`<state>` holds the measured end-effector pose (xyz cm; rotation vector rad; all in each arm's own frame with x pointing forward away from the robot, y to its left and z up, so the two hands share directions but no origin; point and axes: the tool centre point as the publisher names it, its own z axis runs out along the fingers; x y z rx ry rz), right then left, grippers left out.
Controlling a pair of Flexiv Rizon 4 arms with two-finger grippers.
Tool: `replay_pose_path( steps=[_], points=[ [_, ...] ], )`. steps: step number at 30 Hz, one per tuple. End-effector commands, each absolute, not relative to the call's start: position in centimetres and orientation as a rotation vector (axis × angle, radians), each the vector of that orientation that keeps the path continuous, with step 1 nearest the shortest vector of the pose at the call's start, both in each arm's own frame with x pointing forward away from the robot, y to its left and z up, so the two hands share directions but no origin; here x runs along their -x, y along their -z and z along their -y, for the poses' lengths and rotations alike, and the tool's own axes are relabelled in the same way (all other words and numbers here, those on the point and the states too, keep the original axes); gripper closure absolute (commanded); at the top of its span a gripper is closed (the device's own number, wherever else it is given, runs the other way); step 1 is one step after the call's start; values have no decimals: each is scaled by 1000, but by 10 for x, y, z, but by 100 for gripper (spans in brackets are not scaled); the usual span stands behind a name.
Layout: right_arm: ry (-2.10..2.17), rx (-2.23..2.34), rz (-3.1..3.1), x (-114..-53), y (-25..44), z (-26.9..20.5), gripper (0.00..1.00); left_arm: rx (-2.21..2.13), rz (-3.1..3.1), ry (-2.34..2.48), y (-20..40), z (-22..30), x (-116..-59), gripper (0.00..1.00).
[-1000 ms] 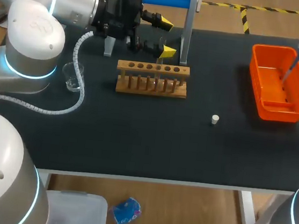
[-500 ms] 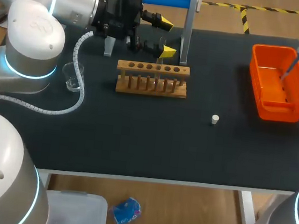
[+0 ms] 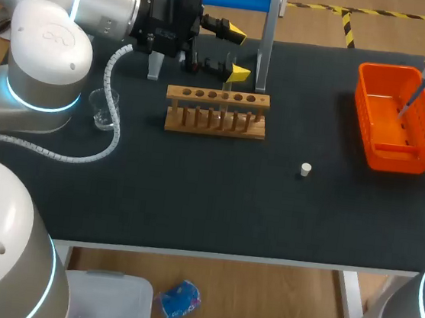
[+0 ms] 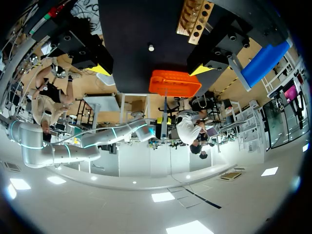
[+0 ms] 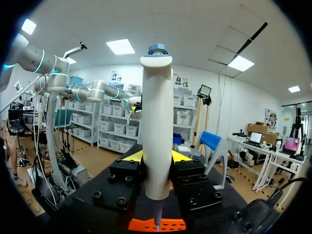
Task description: Invert the test tube, pick up the pipette, mount the tip to pipette, aspirate from beaker and dispense into the tube, eject the tip, return the pipette, and cap with the stopper.
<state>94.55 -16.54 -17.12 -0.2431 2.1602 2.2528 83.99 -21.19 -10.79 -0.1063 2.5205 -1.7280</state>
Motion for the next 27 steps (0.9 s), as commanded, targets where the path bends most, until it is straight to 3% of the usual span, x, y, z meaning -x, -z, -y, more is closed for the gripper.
replay_pose_path(
  steps=[1, 23, 27],
  points=[
    [-2256, 253, -2172, -944, 173, 165, 100, 104, -2521, 1730, 108, 211, -840, 0],
    [-2239, 228, -2185, -942, 176, 166, 100, 214, -2549, 1643, 101, 204, -838, 0],
    [-2239, 228, -2185, -942, 176, 166, 100, 220, -2536, 1602, 85, 222, -839, 0]
  ],
)
